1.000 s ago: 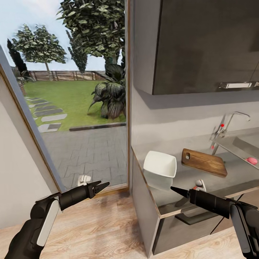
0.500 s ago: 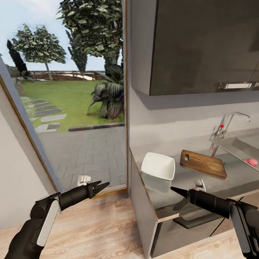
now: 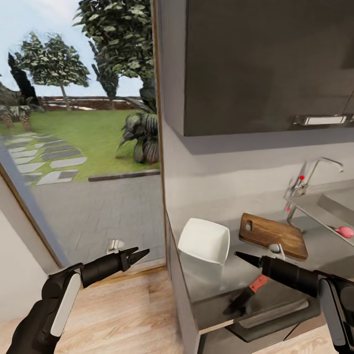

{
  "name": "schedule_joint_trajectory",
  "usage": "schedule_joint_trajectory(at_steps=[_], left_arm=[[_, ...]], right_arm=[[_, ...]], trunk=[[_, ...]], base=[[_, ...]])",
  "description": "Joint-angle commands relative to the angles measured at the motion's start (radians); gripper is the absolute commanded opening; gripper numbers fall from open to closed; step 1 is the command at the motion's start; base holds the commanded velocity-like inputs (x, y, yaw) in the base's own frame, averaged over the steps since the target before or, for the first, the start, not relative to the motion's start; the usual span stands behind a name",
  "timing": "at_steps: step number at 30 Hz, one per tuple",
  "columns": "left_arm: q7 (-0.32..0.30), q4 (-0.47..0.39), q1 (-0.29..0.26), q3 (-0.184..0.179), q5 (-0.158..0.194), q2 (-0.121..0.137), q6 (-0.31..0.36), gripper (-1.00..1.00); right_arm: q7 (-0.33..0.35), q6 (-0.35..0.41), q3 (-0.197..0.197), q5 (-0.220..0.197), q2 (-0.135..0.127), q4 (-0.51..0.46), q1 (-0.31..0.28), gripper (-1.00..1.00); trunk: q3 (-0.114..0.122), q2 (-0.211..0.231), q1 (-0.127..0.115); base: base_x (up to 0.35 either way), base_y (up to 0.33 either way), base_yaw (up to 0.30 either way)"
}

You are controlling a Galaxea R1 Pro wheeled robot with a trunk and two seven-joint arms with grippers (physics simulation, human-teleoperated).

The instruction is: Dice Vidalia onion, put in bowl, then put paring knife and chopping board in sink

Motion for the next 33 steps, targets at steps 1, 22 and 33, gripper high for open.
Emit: schedule_joint_trajectory(at_steps=[1, 22, 33], left_arm=[[-0.001, 0.0, -0.001, 0.001, 0.003, 0.0, 0.006, 1.0], [0.004, 0.0, -0.001, 0.001, -0.002, -0.001, 0.002, 1.0], [0.006, 0.001, -0.001, 0.003, -0.004, 0.001, 0.004, 1.0]], right_arm=[[0.004, 0.01, -0.002, 0.002, -0.001, 0.001, -0.001, 1.0], [-0.128, 0.024, -0.004, 0.013, -0.049, 0.0, -0.001, 1.0], [-0.177, 0.024, 0.003, 0.011, -0.048, 0.0, -0.001, 1.0]], trunk=[[-0.002, -0.002, 0.001], [-0.002, -0.002, 0.001], [-0.002, -0.002, 0.001]], base=[[0.235, -0.217, 0.0], [0.042, -0.061, 0.0], [0.05, -0.25, 0.0]])
